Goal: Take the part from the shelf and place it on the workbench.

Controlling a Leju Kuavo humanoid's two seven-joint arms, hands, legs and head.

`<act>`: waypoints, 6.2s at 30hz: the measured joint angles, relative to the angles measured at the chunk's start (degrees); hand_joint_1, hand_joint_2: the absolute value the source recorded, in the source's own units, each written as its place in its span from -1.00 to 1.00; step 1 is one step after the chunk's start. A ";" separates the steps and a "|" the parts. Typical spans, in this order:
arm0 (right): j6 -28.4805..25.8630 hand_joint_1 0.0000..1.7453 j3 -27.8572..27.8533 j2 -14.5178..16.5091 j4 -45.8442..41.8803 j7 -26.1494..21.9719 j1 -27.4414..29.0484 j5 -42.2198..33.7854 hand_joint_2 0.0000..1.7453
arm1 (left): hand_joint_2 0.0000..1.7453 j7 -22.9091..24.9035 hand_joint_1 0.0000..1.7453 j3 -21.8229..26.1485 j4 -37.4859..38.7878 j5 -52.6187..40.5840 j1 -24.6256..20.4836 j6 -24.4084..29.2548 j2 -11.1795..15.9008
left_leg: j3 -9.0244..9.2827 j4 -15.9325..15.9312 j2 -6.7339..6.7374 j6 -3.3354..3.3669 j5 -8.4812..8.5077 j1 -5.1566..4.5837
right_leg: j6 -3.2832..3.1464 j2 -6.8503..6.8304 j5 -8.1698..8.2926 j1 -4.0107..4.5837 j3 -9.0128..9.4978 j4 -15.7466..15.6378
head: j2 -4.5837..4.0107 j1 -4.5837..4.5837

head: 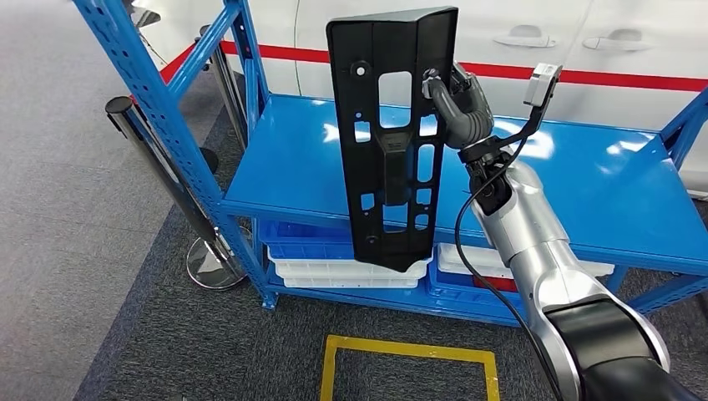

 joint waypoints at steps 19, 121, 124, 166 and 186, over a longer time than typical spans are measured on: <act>-2.53 1.00 2.42 -0.81 -8.24 5.18 -6.44 -2.58 1.00 | 1.00 0.71 -1.00 -0.40 0.00 -1.26 -0.73 -0.98 -0.10 | -0.15 -0.49 0.19 2.04 0.94 0.17 | 0.76 0.00 -6.21 0.49 -3.84 9.84 | 0.00 -0.01; -1.72 1.00 8.82 -3.27 -10.82 6.41 -5.80 -4.88 1.00 | 1.00 5.35 -1.00 -2.64 0.09 -1.84 -0.16 1.86 -0.84 | -0.99 -0.49 0.61 1.79 1.76 0.08 | 1.89 -0.09 -4.46 -0.42 -1.62 9.92 | 0.01 0.04; -1.45 1.00 8.84 -3.18 -10.62 6.58 -6.73 -5.30 1.00 | 1.00 5.35 -1.00 -2.64 0.09 -1.82 -0.17 1.89 -0.81 | -2.17 0.28 0.52 0.93 2.37 -0.07 | 1.18 -0.02 -3.67 -0.12 3.56 1.35 | 0.01 0.02; -2.51 1.00 9.22 -3.91 -10.97 6.38 -5.66 -5.24 1.00 | 1.00 5.02 -1.00 -2.67 0.09 -2.09 0.03 1.29 -0.84 | -5.02 12.78 0.68 -1.00 -4.72 0.17 | -1.78 -0.03 0.01 0.13 -0.01 0.64 | 0.01 -0.01; -2.46 1.00 9.24 -4.13 -11.37 5.78 -5.25 -4.75 1.00 | 1.00 6.26 -1.00 -2.69 0.09 -2.22 -0.24 4.43 -1.13 | -3.76 0.37 0.79 0.77 4.49 -0.35 | 0.21 0.13 -4.46 0.48 4.29 1.22 | 0.00 0.01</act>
